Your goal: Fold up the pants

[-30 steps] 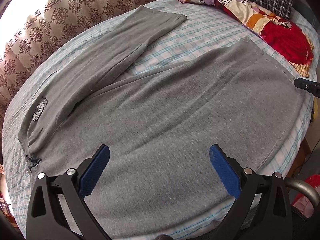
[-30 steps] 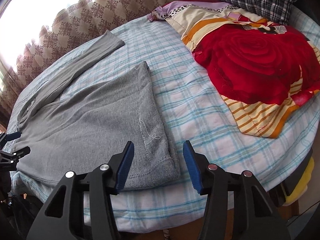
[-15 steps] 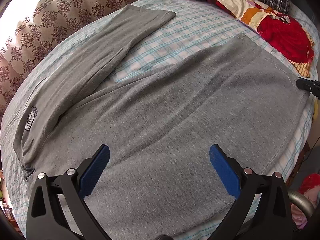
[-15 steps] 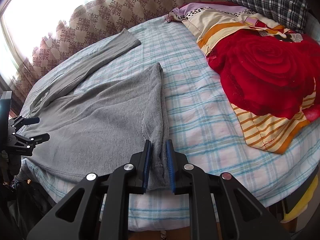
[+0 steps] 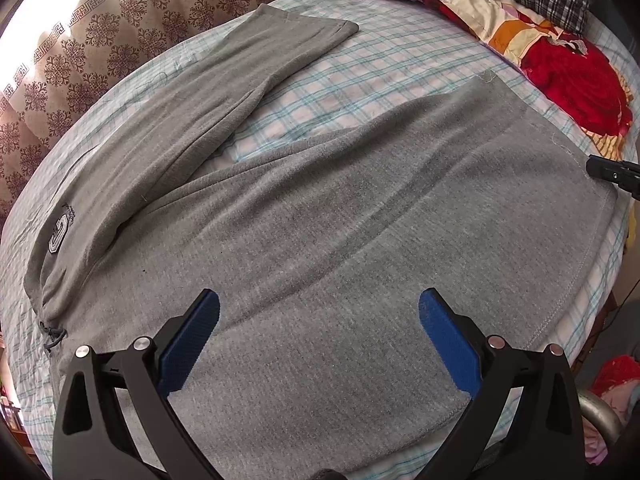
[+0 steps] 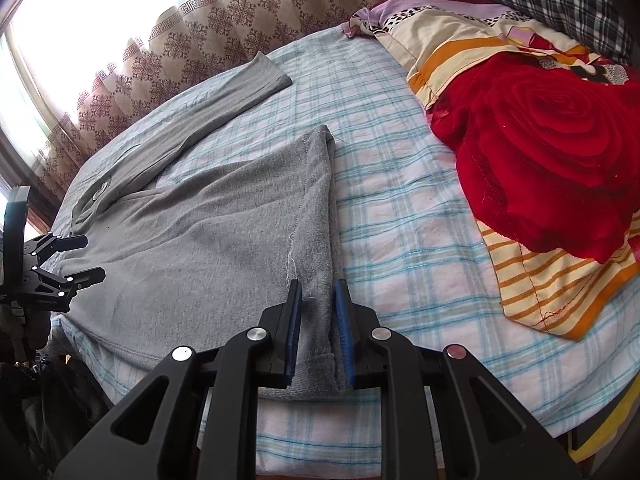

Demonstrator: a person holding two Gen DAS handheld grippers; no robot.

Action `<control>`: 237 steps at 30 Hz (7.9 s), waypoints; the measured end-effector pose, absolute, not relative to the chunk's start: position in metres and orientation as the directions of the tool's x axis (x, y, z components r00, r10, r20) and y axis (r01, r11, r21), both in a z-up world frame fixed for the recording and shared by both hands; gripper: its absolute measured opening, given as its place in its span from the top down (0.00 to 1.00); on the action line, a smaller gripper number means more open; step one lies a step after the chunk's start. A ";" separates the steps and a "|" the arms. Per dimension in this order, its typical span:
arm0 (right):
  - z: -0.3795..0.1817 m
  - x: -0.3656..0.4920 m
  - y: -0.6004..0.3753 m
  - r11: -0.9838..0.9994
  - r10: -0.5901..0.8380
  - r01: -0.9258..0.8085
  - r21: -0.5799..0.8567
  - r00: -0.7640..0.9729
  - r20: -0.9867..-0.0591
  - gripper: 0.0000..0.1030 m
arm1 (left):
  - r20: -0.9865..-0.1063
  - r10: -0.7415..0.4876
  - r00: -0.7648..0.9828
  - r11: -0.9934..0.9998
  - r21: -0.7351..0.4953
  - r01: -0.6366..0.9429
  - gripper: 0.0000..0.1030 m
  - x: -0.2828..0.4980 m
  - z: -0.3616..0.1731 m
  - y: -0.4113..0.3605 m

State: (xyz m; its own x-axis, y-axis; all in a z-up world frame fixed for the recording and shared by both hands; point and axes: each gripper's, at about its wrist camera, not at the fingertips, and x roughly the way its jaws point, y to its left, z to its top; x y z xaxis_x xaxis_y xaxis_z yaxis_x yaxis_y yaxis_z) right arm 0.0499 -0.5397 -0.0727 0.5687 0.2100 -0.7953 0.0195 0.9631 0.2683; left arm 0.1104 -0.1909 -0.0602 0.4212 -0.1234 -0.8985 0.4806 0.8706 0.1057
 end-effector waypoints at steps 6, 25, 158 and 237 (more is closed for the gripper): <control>-0.078 0.065 -0.542 0.951 0.268 -0.012 0.310 0.538 -0.799 0.82 | -0.900 -0.123 0.419 0.873 0.103 0.476 0.02 0.111 -0.061 -0.191; -0.084 0.061 -0.546 0.923 0.371 -0.092 0.374 0.474 -0.798 0.82 | -0.903 -0.114 0.415 0.874 0.108 0.475 0.02 0.112 -0.066 -0.192; -0.056 0.188 -0.289 0.981 0.179 -0.158 0.115 0.488 -0.854 0.37 | -0.855 -0.172 0.489 0.980 -0.100 0.170 0.03 0.244 -0.071 0.038; -0.061 0.516 -0.300 0.959 0.083 0.193 0.210 0.516 -0.853 0.37 | -0.838 -0.196 0.510 0.977 -0.120 0.177 0.71 0.219 -0.076 0.172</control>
State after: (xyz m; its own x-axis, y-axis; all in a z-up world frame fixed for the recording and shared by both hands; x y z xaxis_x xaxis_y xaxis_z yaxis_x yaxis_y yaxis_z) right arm 0.5165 -0.2997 -0.0612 0.5160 0.0830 -0.8526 0.1927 0.9585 0.2099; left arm 0.2194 0.1720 -0.0761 0.5103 -0.1955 -0.8375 0.1772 0.9768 -0.1201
